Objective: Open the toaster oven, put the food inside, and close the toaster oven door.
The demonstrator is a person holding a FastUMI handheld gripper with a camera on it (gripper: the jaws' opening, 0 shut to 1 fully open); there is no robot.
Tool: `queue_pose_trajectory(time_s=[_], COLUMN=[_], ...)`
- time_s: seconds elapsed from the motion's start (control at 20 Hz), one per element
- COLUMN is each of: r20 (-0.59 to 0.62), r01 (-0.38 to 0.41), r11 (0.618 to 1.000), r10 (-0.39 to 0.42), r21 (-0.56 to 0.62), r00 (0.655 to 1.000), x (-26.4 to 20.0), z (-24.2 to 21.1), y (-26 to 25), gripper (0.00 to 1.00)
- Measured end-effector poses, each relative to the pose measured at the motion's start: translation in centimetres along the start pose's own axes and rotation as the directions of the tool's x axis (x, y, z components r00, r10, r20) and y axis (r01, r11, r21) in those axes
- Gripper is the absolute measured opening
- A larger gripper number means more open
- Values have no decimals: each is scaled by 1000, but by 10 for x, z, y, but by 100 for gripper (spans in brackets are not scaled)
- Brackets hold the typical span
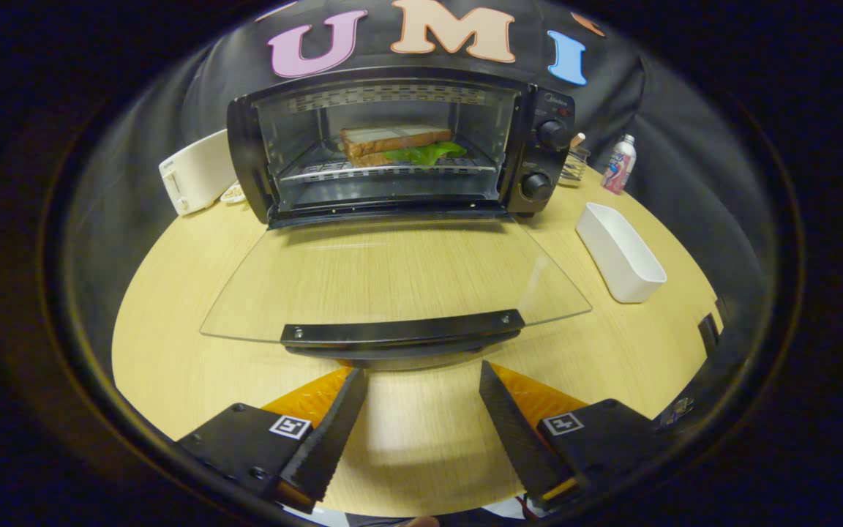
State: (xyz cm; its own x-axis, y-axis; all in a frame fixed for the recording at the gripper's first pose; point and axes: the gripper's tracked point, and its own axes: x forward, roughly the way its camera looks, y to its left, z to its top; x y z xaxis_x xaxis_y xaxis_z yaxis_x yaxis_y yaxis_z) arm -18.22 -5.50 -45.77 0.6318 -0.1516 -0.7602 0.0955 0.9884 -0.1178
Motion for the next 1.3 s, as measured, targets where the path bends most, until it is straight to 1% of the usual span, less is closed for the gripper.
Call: queue_pose_trajectory(time_s=[0.2, 0.45, 0.75, 1.05, 1.15, 1.3], r20=[38, 130, 177, 276, 293, 331], r01=[-10, -61, -96, -129, -132, -146], r11=[1000, 996, 992, 988, 989, 986], r10=[10, 53, 81, 100, 107, 113], r21=[-4, 60, 77, 88, 65, 75], r00=[999, 990, 981, 956, 950, 937], x=[-7, -14, -6, -11, -10, -11], z=[11, 49, 81, 135, 150, 172], y=[2, 11, 21, 32, 36, 42], gripper=[99, 99, 99, 99, 99, 99])
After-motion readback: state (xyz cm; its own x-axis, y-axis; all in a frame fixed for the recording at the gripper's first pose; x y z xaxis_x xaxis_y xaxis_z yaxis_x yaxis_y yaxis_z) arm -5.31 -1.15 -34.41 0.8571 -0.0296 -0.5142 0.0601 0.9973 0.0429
